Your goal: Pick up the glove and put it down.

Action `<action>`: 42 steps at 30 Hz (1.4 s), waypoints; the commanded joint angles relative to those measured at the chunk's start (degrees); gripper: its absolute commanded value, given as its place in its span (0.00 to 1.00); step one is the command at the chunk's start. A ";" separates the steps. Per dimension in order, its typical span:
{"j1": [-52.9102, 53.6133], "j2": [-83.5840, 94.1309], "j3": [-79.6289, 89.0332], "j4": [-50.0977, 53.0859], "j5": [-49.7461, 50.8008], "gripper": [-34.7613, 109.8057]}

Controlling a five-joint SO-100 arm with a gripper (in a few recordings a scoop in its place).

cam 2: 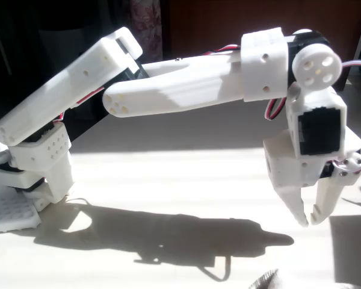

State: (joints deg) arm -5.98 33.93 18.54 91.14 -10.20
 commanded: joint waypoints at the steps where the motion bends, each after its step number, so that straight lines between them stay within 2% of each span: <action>1: -0.26 0.79 -0.97 -0.09 -0.26 0.25; 6: -0.18 2.29 -0.44 -0.62 -0.26 0.25; 13: -0.09 13.80 2.90 -4.66 -0.35 0.25; 27: 0.00 53.35 46.58 -25.75 -0.35 0.25; 42: 0.00 86.22 90.35 -38.14 -0.35 0.25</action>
State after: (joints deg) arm -5.98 113.73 103.71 55.28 -10.20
